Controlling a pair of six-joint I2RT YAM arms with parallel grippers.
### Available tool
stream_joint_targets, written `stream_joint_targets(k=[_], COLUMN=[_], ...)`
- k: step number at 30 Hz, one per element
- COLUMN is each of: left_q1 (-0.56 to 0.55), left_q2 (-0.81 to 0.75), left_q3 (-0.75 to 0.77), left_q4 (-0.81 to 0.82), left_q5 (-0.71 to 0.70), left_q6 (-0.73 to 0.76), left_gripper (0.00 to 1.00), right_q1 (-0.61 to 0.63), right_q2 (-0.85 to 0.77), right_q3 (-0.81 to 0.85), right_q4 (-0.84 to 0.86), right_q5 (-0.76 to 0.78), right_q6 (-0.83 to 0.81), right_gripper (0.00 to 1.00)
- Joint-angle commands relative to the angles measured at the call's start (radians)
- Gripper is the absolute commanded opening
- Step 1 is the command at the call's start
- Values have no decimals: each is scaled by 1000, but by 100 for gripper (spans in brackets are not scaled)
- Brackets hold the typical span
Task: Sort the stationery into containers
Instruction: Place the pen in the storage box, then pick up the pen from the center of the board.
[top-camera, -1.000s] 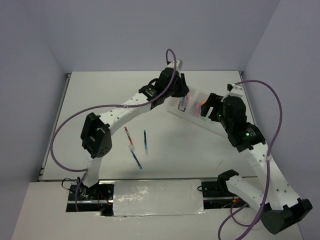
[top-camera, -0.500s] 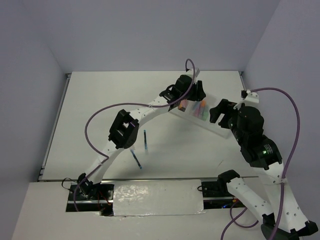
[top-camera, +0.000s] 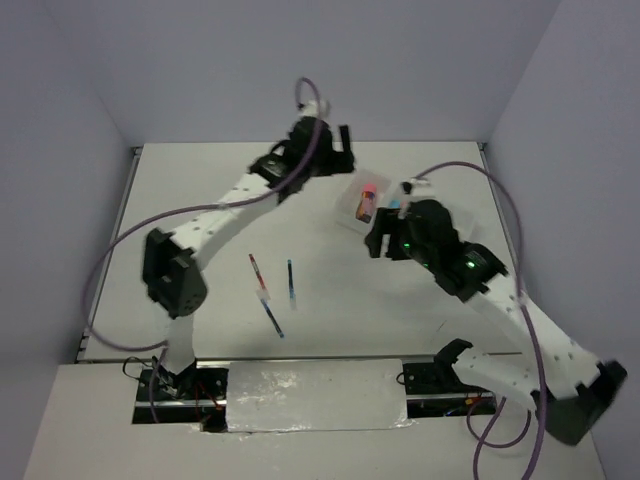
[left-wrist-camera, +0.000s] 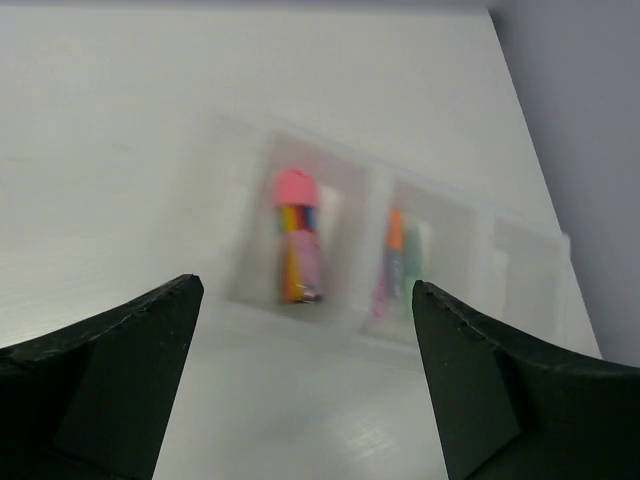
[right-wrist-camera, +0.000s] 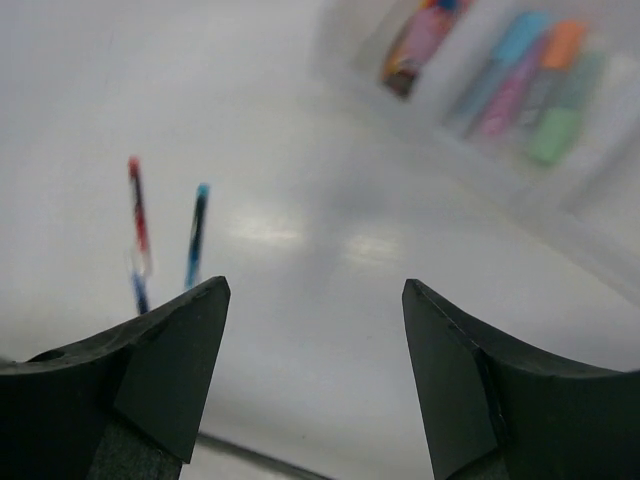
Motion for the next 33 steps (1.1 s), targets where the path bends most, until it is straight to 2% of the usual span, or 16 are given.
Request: stream_joint_targets(k=[1,3,5,6,9,10,12,16,19,26,27,29,30,31,32,33], left_q1=[141,221,288,342,356,359,358,358,358,358,358,358,358,358,358,358], left_q2=[-359,-527,-639,-693,-918,-949,-1021,-1083,-1135,-1170,-1170,-1173,-1181,-1187,-1192,-1198], left_q3=[-104,-291,-439,-583,-777,-806,-863,-874,-886,-972,-977,-975,-977,-980,-985,-985], left_q4=[-257,-376,-413,-410,-423,-418,-432,-513,-535,-512,-509,-509,-507,-503,-496,-493], left_q5=[-328,-372,-358,-345,-322,-291,-240,-249,-265,-297,-289,-289,-291,-291,-288,-283], left_q6=[-50,-73,-87,-87,-115,-115,-107,-55,-18,6,8,12,14,15,17,19], left_gripper=[99,99,99,99,99,99,99,99,99,99,99,99,99,99,99,99], right_q1=[190,290,336,374,446,457,476,485,487,488,488,488,487,485,482,459], right_q2=[250,422,519,566,763,862,947,1062,1124,1207,1222,1222,1216,1189,1172,1123], right_q3=[60,124,184,209,330,364,456,488,507,488,484,458,444,422,413,395], right_q4=[102,137,182,185,173,138,110,134,107,124,124,128,144,148,151,159], right_q5=[66,100,124,138,144,160,172,122,144,111,106,108,106,111,117,121], right_q6=[56,110,160,171,188,193,204,222,237,256,256,268,270,273,268,261], right_gripper=[77,77,76,74,72,72,67,61,59,47,37,27,18,15,5,1])
